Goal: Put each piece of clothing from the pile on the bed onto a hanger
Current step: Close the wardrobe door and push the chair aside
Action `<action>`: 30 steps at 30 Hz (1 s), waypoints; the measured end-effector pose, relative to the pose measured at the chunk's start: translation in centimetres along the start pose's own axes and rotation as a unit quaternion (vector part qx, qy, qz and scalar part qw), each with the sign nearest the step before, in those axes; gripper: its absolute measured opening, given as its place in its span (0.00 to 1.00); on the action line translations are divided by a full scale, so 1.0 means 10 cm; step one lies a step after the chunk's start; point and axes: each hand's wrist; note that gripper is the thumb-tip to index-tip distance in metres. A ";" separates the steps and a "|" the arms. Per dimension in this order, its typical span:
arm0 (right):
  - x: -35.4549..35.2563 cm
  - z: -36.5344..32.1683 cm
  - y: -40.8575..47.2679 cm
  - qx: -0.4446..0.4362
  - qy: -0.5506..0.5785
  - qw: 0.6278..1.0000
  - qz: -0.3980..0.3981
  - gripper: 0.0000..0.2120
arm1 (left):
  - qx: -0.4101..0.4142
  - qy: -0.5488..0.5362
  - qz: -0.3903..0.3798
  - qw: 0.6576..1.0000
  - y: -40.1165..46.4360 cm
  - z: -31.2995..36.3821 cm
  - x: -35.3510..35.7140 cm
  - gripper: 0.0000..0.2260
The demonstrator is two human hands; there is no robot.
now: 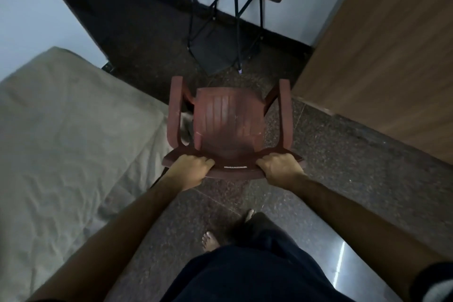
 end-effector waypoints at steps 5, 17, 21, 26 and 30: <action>-0.16 0.33 0.39 0.003 -0.005 1.000 0.018 0.14 | -0.005 -0.014 0.004 1.000 0.44 -0.19 -0.14 0.13; -0.53 1.46 1.68 -0.038 -0.015 0.999 0.025 0.16 | -0.051 -0.034 0.011 0.998 1.69 -0.85 -0.58 0.15; -0.63 1.55 2.20 -0.058 -0.004 0.998 0.014 0.15 | -0.091 -0.024 -0.030 0.995 1.99 -1.28 -0.68 0.18; -0.75 1.47 2.76 -0.071 0.001 0.997 0.010 0.16 | -0.114 -0.011 -0.060 0.992 2.17 -1.91 -0.69 0.19; -0.83 1.29 3.18 -0.070 0.012 0.997 0.020 0.14 | -0.109 -0.004 -0.076 0.991 2.21 -2.45 -0.75 0.19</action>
Point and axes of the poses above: each hand's wrist, its own y-axis towards the middle knuckle, its own x-axis out of the palm, z = x × y, and after that the axes turned 6 degrees about z, right-handed
